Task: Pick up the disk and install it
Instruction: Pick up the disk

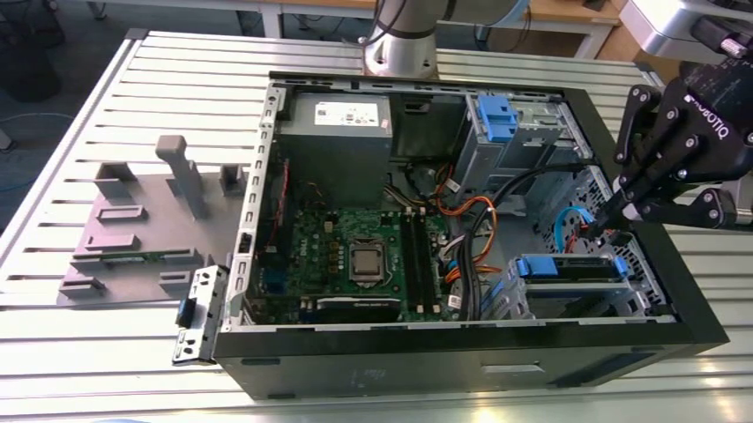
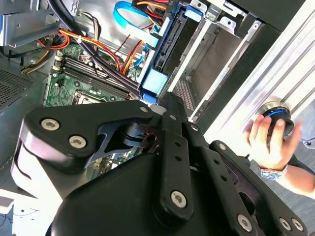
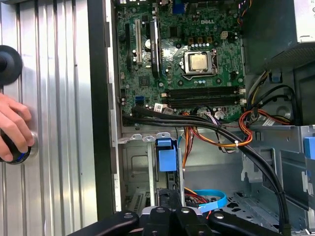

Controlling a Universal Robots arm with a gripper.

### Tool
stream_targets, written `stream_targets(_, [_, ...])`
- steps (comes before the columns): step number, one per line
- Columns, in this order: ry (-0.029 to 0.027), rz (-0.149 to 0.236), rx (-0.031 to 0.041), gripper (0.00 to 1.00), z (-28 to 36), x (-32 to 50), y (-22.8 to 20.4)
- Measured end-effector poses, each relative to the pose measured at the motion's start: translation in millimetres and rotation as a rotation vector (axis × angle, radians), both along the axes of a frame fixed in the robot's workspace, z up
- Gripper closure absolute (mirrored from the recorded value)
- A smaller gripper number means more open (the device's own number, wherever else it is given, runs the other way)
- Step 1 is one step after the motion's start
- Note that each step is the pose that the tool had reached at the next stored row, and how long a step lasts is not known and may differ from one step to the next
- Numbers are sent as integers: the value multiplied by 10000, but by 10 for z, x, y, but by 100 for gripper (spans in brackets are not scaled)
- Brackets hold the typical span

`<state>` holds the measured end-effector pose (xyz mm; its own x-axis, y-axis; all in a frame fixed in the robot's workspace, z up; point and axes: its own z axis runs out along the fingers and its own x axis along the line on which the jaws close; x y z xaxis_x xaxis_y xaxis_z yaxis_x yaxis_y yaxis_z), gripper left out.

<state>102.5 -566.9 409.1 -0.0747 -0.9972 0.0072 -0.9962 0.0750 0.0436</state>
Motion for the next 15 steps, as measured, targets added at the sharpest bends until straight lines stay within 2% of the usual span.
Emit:
stream_targets(5, [0,0,4,89,-2,0,0])
stream_targets(9, [0,-1,139,89,-14,0,0])
stream_targets(12, [0,1,180,89,-23,0,0])
stream_targets(15, [0,0,182,89,-32,0,0])
